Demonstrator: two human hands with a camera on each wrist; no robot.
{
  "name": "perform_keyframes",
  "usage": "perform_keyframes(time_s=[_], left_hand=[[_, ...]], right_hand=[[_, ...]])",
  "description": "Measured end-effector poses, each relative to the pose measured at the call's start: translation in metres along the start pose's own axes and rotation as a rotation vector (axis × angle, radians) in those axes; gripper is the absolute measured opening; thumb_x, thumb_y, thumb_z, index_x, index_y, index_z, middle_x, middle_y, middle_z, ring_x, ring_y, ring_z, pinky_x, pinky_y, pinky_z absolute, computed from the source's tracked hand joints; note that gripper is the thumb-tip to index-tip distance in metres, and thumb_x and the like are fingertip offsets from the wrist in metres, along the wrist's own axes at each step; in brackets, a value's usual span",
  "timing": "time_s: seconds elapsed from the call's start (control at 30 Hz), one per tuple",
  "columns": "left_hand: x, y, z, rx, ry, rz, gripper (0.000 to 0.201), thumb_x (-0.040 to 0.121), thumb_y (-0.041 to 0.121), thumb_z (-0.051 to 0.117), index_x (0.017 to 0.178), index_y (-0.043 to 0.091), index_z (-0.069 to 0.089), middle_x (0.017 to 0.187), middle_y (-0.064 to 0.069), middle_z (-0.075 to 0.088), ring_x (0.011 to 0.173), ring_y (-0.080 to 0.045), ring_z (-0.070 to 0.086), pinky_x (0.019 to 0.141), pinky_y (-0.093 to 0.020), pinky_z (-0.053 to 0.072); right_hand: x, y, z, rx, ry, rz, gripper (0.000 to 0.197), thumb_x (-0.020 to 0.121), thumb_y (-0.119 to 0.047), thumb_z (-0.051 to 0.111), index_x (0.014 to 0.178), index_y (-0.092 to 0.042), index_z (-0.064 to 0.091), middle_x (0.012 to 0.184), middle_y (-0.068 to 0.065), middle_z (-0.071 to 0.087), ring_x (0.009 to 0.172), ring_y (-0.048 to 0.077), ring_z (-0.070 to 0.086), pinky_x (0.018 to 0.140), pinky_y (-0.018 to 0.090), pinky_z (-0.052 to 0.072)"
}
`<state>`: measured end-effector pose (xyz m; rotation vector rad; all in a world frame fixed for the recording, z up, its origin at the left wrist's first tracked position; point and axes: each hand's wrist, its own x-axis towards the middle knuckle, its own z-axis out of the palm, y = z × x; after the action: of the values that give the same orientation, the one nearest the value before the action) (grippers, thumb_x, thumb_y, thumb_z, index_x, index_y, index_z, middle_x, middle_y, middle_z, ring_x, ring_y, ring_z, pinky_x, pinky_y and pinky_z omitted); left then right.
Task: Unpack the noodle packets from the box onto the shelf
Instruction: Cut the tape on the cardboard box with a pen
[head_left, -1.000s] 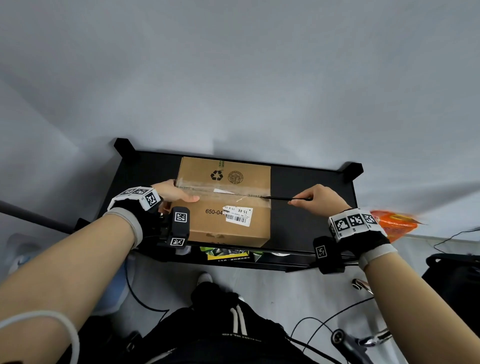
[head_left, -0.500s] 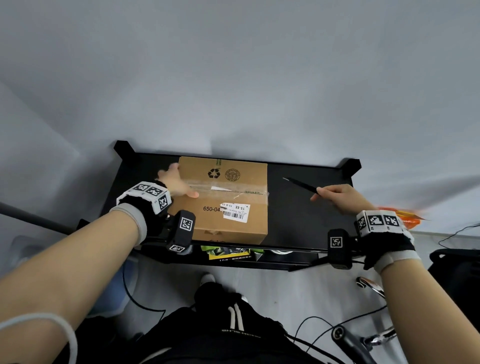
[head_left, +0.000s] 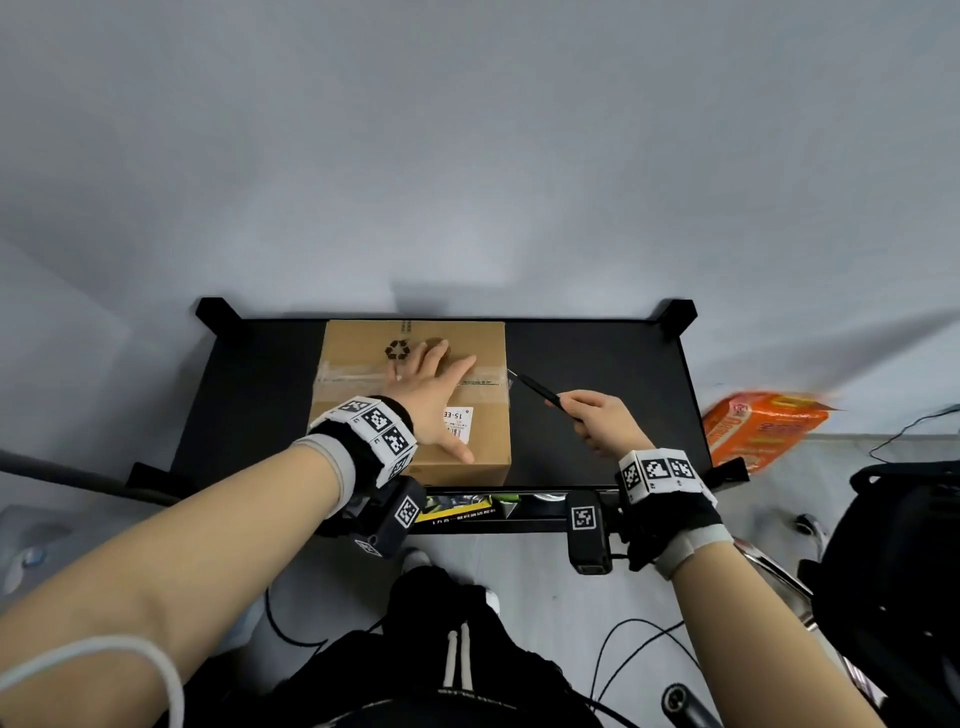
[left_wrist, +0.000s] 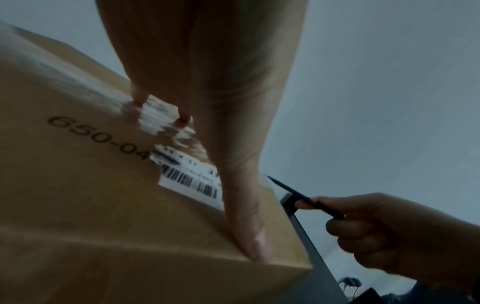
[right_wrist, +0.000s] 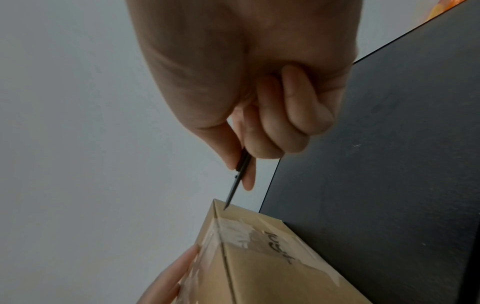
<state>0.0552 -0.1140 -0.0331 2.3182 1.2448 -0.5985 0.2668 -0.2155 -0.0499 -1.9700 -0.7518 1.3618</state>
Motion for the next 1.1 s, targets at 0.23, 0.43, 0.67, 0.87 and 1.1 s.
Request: perform_keyframes(time_s=[0.23,0.43,0.67,0.87,1.1], left_hand=[[-0.001,-0.009,0.007,0.050,-0.033,0.005,0.143,0.043,0.069,0.078,0.146,0.036,-0.015,0.157,-0.005,-0.024,0.144,-0.030,-0.022,0.113,-0.063,-0.002],[-0.002,-0.009,0.008,0.040,-0.034,0.004,0.143,0.044,0.067,0.079,0.147,0.034,-0.015,0.157,-0.005,-0.025,0.144,-0.029,-0.024,0.112,-0.062,-0.003],[-0.002,-0.012,0.007,-0.001,-0.014,0.005,0.139,0.044,0.067,0.079,0.148,0.035,-0.009,0.159,-0.002,-0.019,0.145,-0.027,-0.020,0.113,-0.061,-0.001],[-0.002,-0.011,0.007,-0.027,-0.021,-0.004,0.138,0.046,0.064,0.080,0.148,0.036,-0.008,0.158,-0.001,-0.021,0.145,-0.026,-0.022,0.113,-0.061,-0.003],[-0.004,-0.008,0.007,-0.034,-0.011,-0.009,0.137,0.048,0.061,0.081,0.148,0.036,-0.008,0.158,0.001,-0.022,0.144,-0.025,-0.023,0.113,-0.060,-0.003]], right_hand=[[0.002,0.005,0.003,0.048,0.053,-0.046,0.024,0.094,-0.017,0.048,0.106,-0.011,0.068,0.043,-0.006,0.037,0.025,0.002,0.029,0.030,0.010,0.022],[0.009,0.009,0.005,0.010,0.113,-0.085,0.025,0.091,-0.020,0.053,0.109,-0.012,0.068,0.051,-0.012,0.044,0.030,-0.001,0.041,0.033,0.010,0.029],[0.008,0.004,0.011,-0.038,0.097,-0.105,0.027,0.091,-0.022,0.052,0.110,-0.014,0.069,0.031,-0.024,0.047,0.033,-0.004,0.046,0.035,0.009,0.030],[0.000,0.003,0.006,-0.050,0.057,-0.096,0.026,0.092,-0.019,0.050,0.108,-0.013,0.071,0.027,-0.017,0.041,0.027,0.002,0.035,0.033,0.009,0.023],[-0.009,0.015,-0.006,-0.090,0.025,-0.108,0.025,0.092,-0.019,0.052,0.104,-0.013,0.073,0.038,-0.014,0.034,0.044,0.008,0.026,0.038,0.014,0.021]])
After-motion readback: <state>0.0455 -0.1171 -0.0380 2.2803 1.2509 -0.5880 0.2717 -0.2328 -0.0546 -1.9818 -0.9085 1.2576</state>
